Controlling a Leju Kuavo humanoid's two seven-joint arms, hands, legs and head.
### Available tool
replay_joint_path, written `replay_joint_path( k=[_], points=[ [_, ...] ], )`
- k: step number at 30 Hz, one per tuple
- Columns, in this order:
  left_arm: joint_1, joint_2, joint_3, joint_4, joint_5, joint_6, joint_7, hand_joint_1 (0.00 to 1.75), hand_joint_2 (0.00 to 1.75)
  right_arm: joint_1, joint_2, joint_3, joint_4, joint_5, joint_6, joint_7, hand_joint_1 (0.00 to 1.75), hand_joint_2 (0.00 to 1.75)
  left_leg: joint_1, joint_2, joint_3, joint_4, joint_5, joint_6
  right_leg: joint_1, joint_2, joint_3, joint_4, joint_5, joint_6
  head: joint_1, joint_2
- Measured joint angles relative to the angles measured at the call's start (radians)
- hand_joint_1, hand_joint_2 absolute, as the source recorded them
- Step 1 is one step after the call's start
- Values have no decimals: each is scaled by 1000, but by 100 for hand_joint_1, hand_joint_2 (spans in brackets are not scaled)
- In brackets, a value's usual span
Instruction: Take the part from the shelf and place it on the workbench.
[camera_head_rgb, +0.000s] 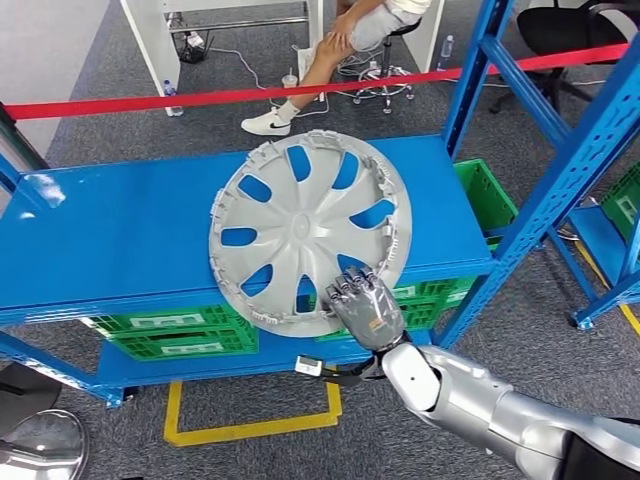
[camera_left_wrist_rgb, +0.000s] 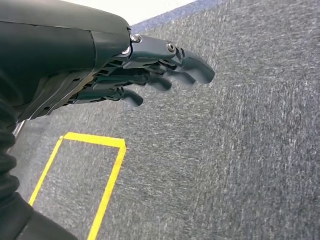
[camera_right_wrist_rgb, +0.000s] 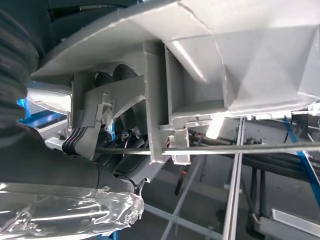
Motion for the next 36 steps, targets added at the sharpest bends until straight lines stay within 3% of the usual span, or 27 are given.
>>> replay_joint_path(
  k=[2,3,4,6,7,8,9,10,12,13,14,16,18,19,21,22,23,24,25,27,29,30,32,33,34,36],
  points=[
    [2,0,1,0,1,0,0,0,175,1,0,0,0,0,0,0,175,175,2,0,-8,5,-2,-10,1,-3,-12,7,9,-17,-1,0],
    [2,0,1,0,1,0,1,0,175,1,1,0,0,-1,0,0,175,175,3,1,-18,26,-24,-14,0,-5,-18,8,15,-26,-1,0],
    [2,0,1,0,2,0,2,0,175,0,1,0,0,-1,0,0,175,175,4,2,-34,69,-61,-18,0,-7,-25,7,22,-35,-2,0],
    [2,0,2,0,2,0,3,0,175,1,1,0,1,-1,0,0,175,175,5,3,-79,207,-152,-23,4,-12,-42,7,35,-45,-4,0],
    [2,0,2,0,3,0,3,0,175,2,1,0,1,0,0,0,175,175,5,3,-94,267,-183,-23,6,-13,-51,8,42,-47,-4,0],
    [2,0,2,0,3,0,4,0,175,3,1,0,1,0,0,0,175,175,5,3,-92,295,-197,-21,8,-15,-59,8,48,-47,-4,0],
    [1,0,3,0,3,0,5,0,175,3,1,1,1,0,-1,0,175,175,5,3,-71,283,-192,-18,10,-15,-68,8,55,-47,-4,0],
    [1,0,3,0,3,0,7,0,175,4,1,1,1,0,-1,0,175,175,4,3,-29,231,-174,-13,12,-15,-75,8,61,-46,-4,0],
    [-1,0,3,0,4,1,10,0,175,2,3,0,1,-1,-1,0,175,175,1,2,71,85,-139,-3,15,-15,-86,9,73,-41,-4,0],
    [-4,0,4,0,5,1,12,0,175,2,4,-1,1,-1,-2,0,175,175,-1,2,103,33,-129,1,16,-15,-90,9,78,-36,-3,0],
    [-5,0,4,0,5,2,13,0,175,1,5,-1,2,-1,-3,0,175,175,-4,1,116,7,-127,5,16,-16,-94,8,84,-29,-3,0],
    [-5,0,4,0,6,2,15,0,175,5,6,-1,4,-1,-5,0,175,175,-9,1,109,0,-116,15,12,-16,-99,4,99,-14,-2,0],
    [-4,-1,4,0,7,4,16,0,175,11,7,-1,6,0,-8,0,175,175,-9,4,97,-8,-95,30,9,-15,-115,17,80,-4,-1,0],
    [-4,-1,4,0,8,5,16,0,175,13,7,-1,7,-1,-10,-1,175,175,-9,6,87,-12,-84,36,9,-15,-130,50,46,-1,0,0],
    [-5,0,4,0,10,7,16,0,175,21,8,-6,10,-1,-12,-6,175,175,-11,7,64,-13,-64,45,9,-16,-168,173,-50,-1,2,0],
    [-4,-1,4,0,11,7,17,0,175,27,8,-12,11,-1,-13,-12,175,175,-14,7,51,-13,-55,47,10,-16,-181,237,-84,-1,3,0],
    [-4,-2,4,0,12,7,18,0,175,33,8,-19,13,-1,-13,-20,175,175,-17,7,38,-12,-45,49,13,-16,-183,280,-97,-3,2,0],
    [-4,-2,4,0,12,7,19,0,175,40,8,-27,14,-1,-13,-31,175,175,-20,7,25,-12,-35,49,16,-15,-169,290,-88,-5,2,0],
    [-4,-3,4,0,13,7,20,0,175,48,8,-38,15,-1,-13,-43,175,175,-22,6,13,-12,-25,50,19,-16,-137,263,-62,-10,2,0],
    [-4,-4,4,0,13,7,21,0,175,59,8,-62,16,-1,-13,-66,175,175,-25,6,-6,-10,-8,47,29,-16,-28,127,-26,-23,2,0],
    [-4,-6,5,0,14,7,23,0,175,64,12,-89,17,-1,-13,-81,175,175,-27,7,-18,-9,11,40,36,-17,62,-6,-33,-34,1,0],
    [-4,-7,5,0,14,7,23,0,175,66,13,-102,17,-1,-13,-86,175,175,-26,7,-20,-10,20,35,39,-17,79,-38,-41,-37,1,0],
    [-4,-6,5,0,15,8,24,0,175,74,15,-126,18,-1,-13,-99,175,175,-23,6,-23,-13,31,25,40,-19,72,-50,-28,-46,3,0],
    [-2,-5,5,0,15,8,25,0,175,78,16,-137,19,-1,-13,-108,175,175,-22,6,-28,-6,18,18,37,-21,68,-53,-17,-53,3,0],
    [-1,-4,5,0,15,9,27,0,175,83,18,-148,20,-1,-13,-118,175,175,-20,5,-35,15,-15,10,34,-22,62,-56,-5,-60,1,0],
    [1,-3,5,0,15,10,30,0,175,96,23,-173,23,-1,-13,-138,175,175,-11,5,-59,116,-118,-5,31,-23,42,-57,19,-67,-3,0]
  ],
)
